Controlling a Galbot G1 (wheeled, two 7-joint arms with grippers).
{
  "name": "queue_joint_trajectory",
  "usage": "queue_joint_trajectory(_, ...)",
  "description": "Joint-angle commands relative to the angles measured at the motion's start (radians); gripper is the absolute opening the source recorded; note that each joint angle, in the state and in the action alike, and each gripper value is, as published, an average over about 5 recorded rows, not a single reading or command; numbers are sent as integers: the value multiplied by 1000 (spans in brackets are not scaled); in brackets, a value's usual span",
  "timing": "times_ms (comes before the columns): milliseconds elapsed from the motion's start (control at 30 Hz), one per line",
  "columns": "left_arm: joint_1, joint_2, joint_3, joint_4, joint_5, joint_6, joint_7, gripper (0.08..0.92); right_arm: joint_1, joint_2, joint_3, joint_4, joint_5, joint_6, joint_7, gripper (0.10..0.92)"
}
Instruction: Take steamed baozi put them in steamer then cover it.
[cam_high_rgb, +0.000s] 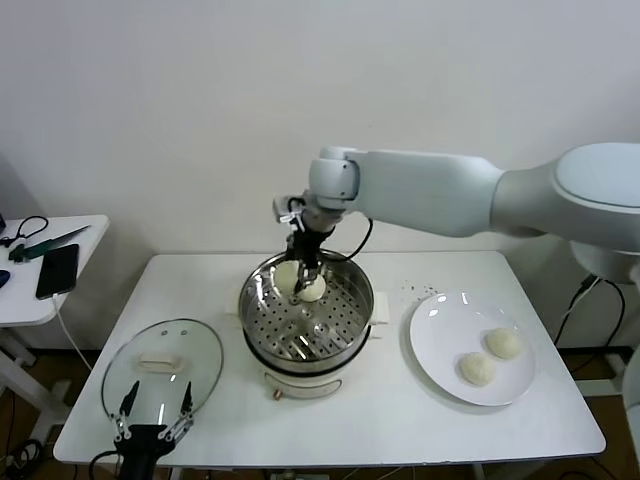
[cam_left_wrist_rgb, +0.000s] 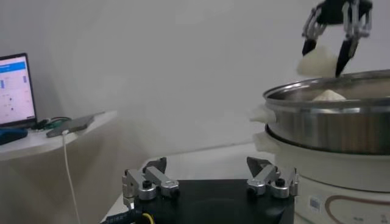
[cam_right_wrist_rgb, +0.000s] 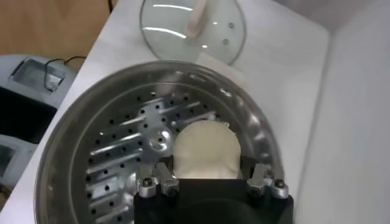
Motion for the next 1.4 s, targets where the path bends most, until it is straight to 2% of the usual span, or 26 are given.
queue_joint_trajectory(33,0,-8,0,-3,5,2,0,823,-74,67,-25,-12,-29,-14,22,696)
queue_joint_trajectory(400,5,-3,-10,2,1,-2,0,823,-113,71,-19,-34,-53,-21,35,701)
queue_joint_trajectory(600,7,-4,-6,6,5,-3,-1,823,-111,63,-6,-36,-35,-31,37,799)
queue_joint_trajectory(833,8,0,-7,12,0,-7,-2,823,-61,1,15,-10,-33,-18,1,822)
queue_joint_trajectory(1067,7,-1,-5,13,0,-8,-2,823,79,-142,3,48,-50,55,-89,823)
queue_joint_trajectory(1400,6,-5,-10,-25,-9,5,2,823,216,-478,-53,208,-98,87,-137,823)
